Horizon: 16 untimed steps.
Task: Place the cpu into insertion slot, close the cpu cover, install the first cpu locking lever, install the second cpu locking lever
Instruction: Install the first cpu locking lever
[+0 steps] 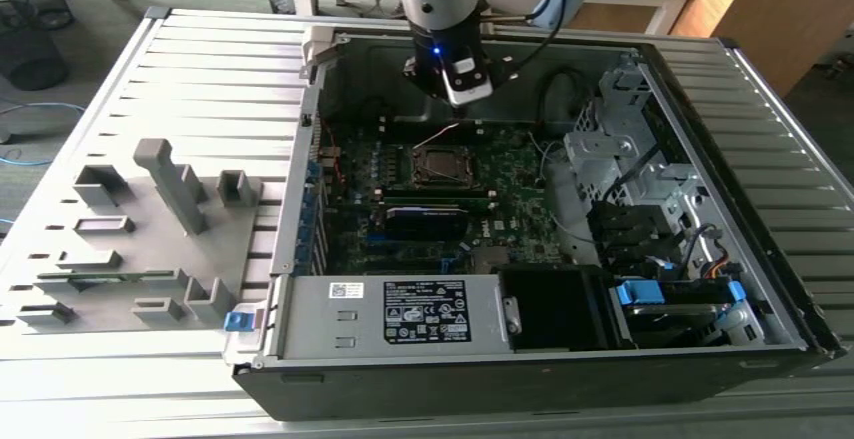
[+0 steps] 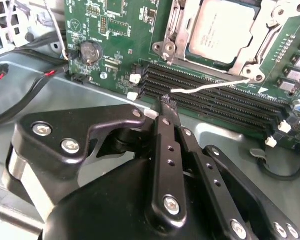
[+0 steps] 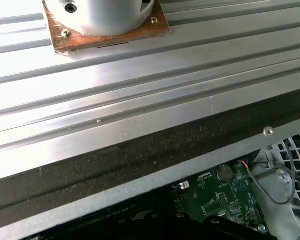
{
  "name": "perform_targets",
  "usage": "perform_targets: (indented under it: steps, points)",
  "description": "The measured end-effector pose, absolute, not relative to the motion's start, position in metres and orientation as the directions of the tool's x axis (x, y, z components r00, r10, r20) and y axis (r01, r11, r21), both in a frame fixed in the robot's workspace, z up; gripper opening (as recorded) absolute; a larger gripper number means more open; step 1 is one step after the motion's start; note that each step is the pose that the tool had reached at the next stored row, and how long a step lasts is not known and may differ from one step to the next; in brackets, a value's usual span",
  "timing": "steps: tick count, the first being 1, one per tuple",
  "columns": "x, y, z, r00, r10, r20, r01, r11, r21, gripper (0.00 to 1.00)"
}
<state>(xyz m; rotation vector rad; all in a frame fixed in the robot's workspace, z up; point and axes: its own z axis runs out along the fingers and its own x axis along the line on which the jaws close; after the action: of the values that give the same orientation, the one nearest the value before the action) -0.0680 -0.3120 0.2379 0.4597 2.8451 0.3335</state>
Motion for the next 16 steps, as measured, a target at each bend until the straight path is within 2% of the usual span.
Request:
perform_targets:
  steps: [6,16]
  points:
    - [-0.068,-0.312,0.2394,-0.922,0.334,-0.197,0.279,0.924,0.26,0.11]
    - [-0.0677,-0.312,0.2378,-0.939,0.327,-0.107,0.305,0.935,0.184,0.11]
